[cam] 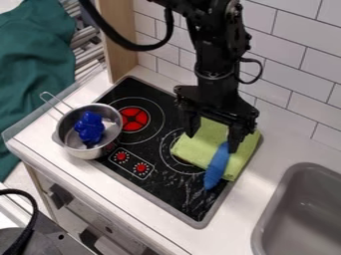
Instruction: Take the blueberry out of the silver pot and put it on the center of the stove
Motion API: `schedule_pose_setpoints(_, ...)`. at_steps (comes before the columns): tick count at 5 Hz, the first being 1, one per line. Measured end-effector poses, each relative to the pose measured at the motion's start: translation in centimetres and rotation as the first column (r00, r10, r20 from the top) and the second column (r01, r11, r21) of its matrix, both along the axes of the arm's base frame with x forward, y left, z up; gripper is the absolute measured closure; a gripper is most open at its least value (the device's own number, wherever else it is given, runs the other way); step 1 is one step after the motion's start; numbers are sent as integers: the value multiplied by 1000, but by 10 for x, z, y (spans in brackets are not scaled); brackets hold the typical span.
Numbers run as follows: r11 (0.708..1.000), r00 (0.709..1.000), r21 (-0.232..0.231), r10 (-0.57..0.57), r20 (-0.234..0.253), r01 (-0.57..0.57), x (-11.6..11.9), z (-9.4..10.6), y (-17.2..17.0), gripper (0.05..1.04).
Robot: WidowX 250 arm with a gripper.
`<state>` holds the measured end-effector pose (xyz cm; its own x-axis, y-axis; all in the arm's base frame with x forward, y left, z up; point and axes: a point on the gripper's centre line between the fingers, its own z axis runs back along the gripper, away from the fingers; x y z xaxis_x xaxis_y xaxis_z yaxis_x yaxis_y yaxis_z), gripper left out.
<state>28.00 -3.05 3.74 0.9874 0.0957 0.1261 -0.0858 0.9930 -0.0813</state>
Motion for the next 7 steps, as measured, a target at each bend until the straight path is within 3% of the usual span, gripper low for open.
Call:
schedule_pose_setpoints(1,1000,1000,3,-1,-29,1,-6,-8,0,82)
schedule_pose_setpoints(3,990,988,-33,139,66,-138,-27,13,55,82)
schedule_pose_setpoints(4,976,974,-54,213,81,-210,-35,11,93,82)
schedule_pose_setpoints(6,943,947,-101,320,23,-316,-56,-19,155,82)
schedule_pose_setpoints(7,929,932,-102,361,25,-357,-60,-25,179,82)
